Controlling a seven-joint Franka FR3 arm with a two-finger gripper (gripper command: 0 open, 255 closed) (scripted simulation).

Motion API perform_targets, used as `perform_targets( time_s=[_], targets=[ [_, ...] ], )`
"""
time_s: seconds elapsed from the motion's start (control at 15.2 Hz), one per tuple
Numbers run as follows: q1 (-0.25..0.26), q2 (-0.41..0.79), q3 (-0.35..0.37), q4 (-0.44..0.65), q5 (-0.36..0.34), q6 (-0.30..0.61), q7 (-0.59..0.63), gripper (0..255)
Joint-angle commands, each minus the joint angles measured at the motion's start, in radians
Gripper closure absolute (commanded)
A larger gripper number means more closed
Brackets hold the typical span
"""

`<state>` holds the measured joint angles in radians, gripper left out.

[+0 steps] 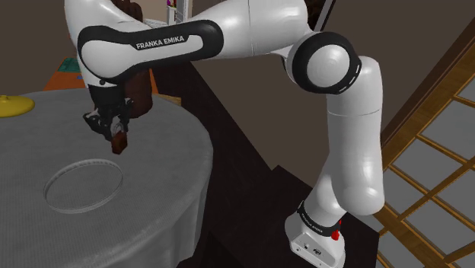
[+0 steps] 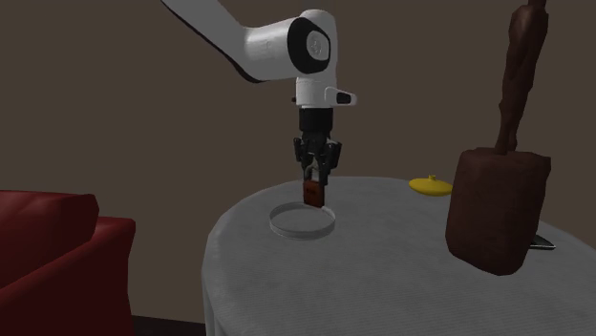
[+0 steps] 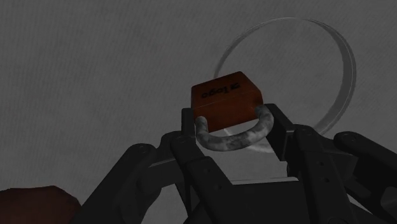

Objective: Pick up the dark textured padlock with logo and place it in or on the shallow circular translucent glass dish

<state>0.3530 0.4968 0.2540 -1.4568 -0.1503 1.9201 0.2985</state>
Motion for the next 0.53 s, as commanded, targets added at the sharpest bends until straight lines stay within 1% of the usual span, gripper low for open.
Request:
perform_targets(
  time_s=[0.0, 0.2, 0.33, 0.4, 0.46],
  targets=[
    [0.038, 0.059, 0.004, 0.100, -0.013, -0.044, 0.033, 255],
    [0.101, 0.165, 0.005, 0.279, -0.032, -0.119, 0.075, 255],
    [0.149, 0.254, 0.002, 0.434, -0.045, -0.185, 0.097, 255],
    [0.176, 0.309, 0.000, 0.531, -0.052, -0.227, 0.105, 255],
    [0.180, 0.317, -0.002, 0.546, -0.052, -0.233, 0.106, 255]
  ],
)
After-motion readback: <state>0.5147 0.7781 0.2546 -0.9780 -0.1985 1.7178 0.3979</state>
